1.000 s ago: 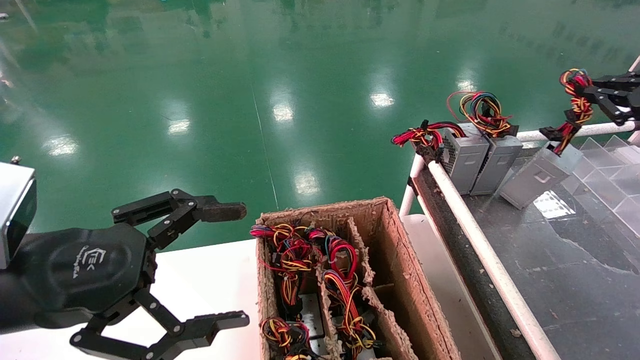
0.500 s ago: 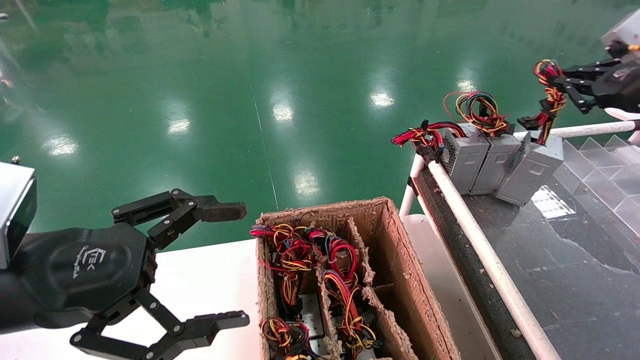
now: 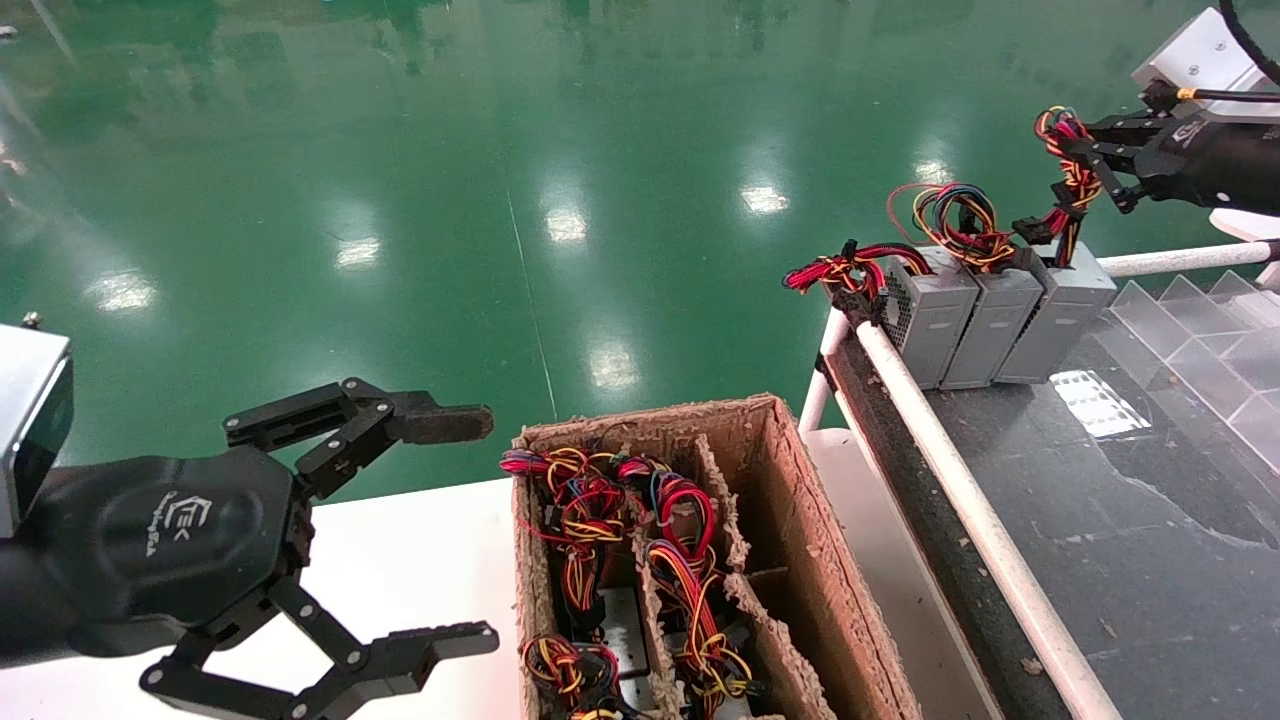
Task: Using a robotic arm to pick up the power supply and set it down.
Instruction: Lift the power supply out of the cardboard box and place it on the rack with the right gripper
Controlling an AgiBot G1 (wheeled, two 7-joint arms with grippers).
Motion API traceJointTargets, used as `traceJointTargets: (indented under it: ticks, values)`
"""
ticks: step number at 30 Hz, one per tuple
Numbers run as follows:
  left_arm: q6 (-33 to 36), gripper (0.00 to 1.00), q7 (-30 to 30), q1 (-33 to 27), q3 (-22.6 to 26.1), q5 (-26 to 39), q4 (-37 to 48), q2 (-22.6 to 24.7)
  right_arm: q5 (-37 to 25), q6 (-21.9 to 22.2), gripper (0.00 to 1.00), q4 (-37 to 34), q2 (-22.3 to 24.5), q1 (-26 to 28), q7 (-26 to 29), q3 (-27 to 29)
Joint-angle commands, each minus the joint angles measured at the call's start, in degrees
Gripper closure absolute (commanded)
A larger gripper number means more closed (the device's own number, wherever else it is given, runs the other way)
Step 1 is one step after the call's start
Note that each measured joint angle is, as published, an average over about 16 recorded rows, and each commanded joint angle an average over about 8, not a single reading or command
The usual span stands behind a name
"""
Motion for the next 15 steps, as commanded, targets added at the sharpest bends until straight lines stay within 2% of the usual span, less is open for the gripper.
traceJointTargets:
  ticks: [1,15]
  values:
    - [0.0,0.0,0.0,0.0,0.0,0.0,0.0,0.0,-0.03,0.53,1.0,-0.07,-0.37,-0.02,-0.29,-0.02]
    - [-0.01,0.0,0.01,-0.01,0.02,-0.02,0.0,-0.01,0.72,-0.23,0.99,-0.18,-1.25,-1.56,-2.7,0.5]
